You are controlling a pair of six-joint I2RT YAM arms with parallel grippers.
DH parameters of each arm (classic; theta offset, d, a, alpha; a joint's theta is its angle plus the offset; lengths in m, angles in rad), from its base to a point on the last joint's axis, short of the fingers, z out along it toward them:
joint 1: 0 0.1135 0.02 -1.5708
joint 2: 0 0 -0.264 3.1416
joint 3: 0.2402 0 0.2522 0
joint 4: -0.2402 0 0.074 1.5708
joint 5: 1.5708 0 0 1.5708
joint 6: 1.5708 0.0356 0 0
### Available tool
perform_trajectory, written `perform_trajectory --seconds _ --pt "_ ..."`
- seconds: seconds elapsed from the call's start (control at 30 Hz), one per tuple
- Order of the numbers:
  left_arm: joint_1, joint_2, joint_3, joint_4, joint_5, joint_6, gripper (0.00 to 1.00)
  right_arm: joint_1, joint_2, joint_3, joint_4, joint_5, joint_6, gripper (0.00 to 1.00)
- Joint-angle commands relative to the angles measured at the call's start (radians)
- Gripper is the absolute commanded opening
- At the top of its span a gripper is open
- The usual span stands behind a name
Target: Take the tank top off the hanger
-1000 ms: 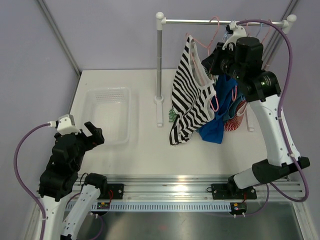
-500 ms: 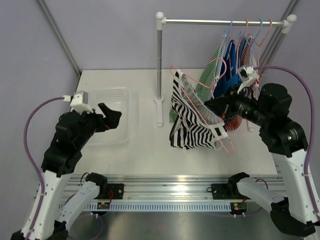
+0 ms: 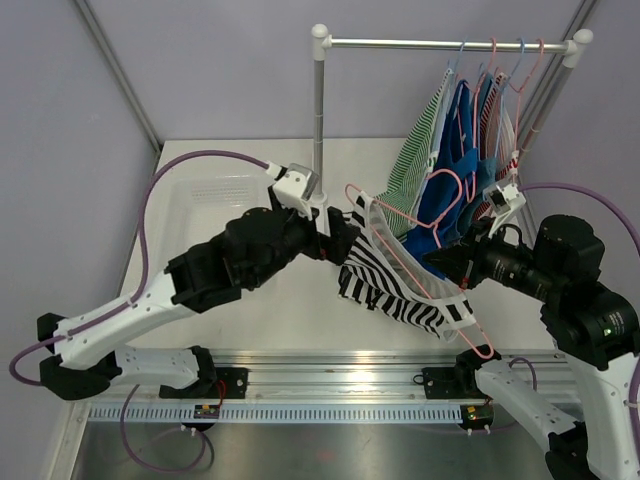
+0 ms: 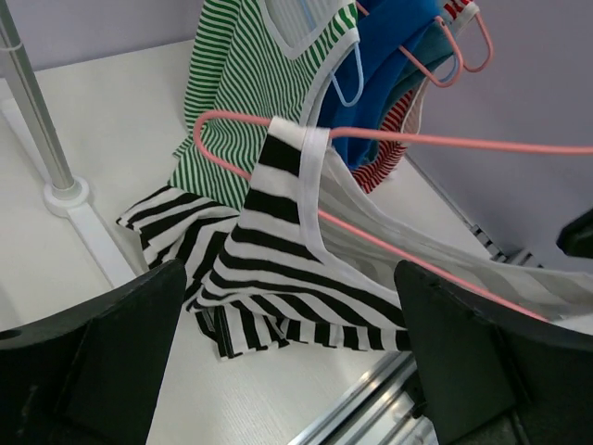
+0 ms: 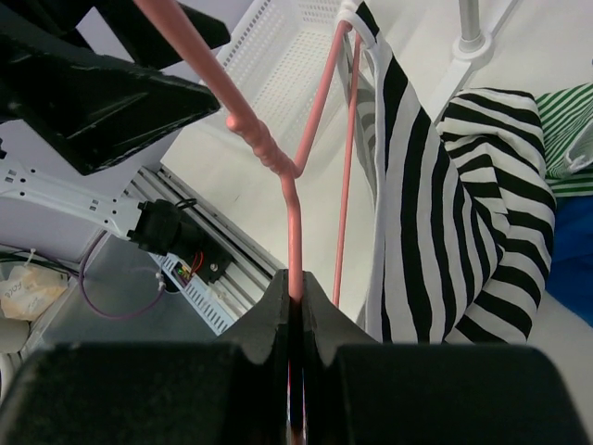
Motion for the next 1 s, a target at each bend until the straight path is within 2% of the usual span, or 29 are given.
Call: perform_trajectory --seconds 0.0,0.17,0.37,0.43,0.47,0.5,0.53,0.6,0.67,0.73,0.87,0.9,0.93,0.97 --pt "-0.023 0.059 0.052 0.106 -0.152 0.067 0.98 0.004 -0.018 0.000 -0.012 -0.032 -0.014 0.00" --pt "-0.023 0.118 0.052 0.151 -0.160 0.102 0.81 0.004 -0.030 -0.003 -0.020 -0.058 -0.008 0.00" --pt "-0.022 0.172 0.072 0.166 -0.089 0.090 0.81 0.004 -0.018 -0.008 -0.006 -0.069 -0.002 0.00" --pt "-0.022 0.183 0.063 0.171 -0.083 0.086 0.76 0.004 -0.016 -0.005 0.000 -0.069 -0.002 0.00" --pt "-0.022 0.184 0.061 0.169 -0.091 0.081 0.72 0.004 -0.016 -0.005 -0.003 -0.068 -0.005 0.00" --pt "-0.020 0.195 0.060 0.163 -0.113 0.078 0.60 0.004 -0.016 -0.003 -0.002 -0.065 -0.007 0.00" --pt "-0.020 0.198 0.061 0.160 -0.124 0.079 0.55 0.004 -0.016 -0.003 0.000 -0.066 -0.004 0.00" --pt "-0.014 0.207 0.061 0.154 -0.138 0.079 0.50 0.005 -0.016 -0.003 0.002 -0.075 -0.002 0.00" --pt "-0.001 0.220 0.061 0.148 -0.138 0.073 0.34 0.005 -0.020 -0.005 0.006 -0.078 -0.001 0.00" --pt "0.016 0.227 0.057 0.148 -0.135 0.067 0.27 0.004 -0.021 -0.010 0.006 -0.074 -0.002 0.00" --pt "0.035 0.229 0.046 0.163 -0.104 0.059 0.24 0.004 -0.023 -0.025 0.012 -0.075 -0.004 0.00" --pt "0.033 0.226 0.044 0.163 -0.086 0.059 0.28 0.004 -0.021 -0.031 0.012 -0.071 -0.007 0.00" --pt "0.035 0.226 0.043 0.168 -0.078 0.056 0.38 0.004 -0.020 -0.033 0.012 -0.065 -0.011 0.00" --pt "0.035 0.218 0.037 0.174 -0.069 0.049 0.53 0.005 -0.017 -0.034 0.011 -0.058 -0.014 0.00"
